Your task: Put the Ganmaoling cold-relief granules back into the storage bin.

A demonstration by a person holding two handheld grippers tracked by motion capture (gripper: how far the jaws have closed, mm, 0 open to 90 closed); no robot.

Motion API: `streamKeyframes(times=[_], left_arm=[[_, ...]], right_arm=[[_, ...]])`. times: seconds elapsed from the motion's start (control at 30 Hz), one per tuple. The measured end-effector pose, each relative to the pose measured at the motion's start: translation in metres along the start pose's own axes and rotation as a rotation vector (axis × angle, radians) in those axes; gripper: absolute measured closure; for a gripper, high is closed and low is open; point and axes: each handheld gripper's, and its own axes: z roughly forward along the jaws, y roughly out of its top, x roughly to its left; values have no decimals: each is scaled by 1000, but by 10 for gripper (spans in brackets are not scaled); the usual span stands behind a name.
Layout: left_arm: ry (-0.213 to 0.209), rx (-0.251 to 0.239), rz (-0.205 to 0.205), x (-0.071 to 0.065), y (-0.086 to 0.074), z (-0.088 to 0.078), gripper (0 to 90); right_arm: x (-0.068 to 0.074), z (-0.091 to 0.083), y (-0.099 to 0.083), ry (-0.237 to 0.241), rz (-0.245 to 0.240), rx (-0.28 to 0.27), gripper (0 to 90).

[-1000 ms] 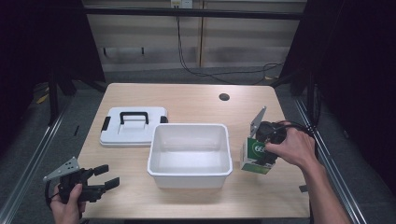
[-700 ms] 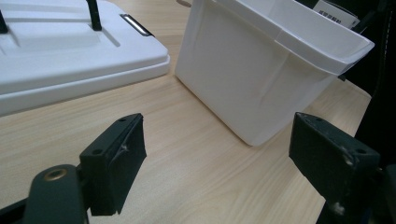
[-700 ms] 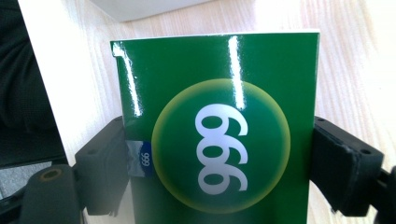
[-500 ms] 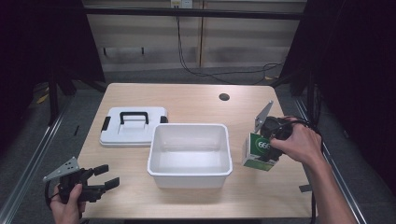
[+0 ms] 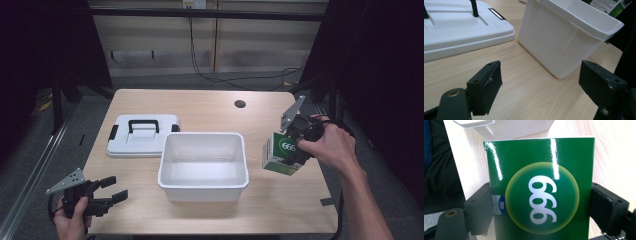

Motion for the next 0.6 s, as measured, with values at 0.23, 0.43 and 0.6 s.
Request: streamKeyframes(times=[0.23, 0.43, 0.6], left_arm=[[6, 4, -4, 2, 0, 2, 186], [2, 5, 0, 1, 1, 2, 186], [3, 4, -4, 2, 0, 2, 186]], right_arm=[[-2, -11, 3, -5, 1, -40, 159], [-2, -18, 9, -5, -1, -68, 159], [-1, -23, 18, -8, -17, -81, 160]])
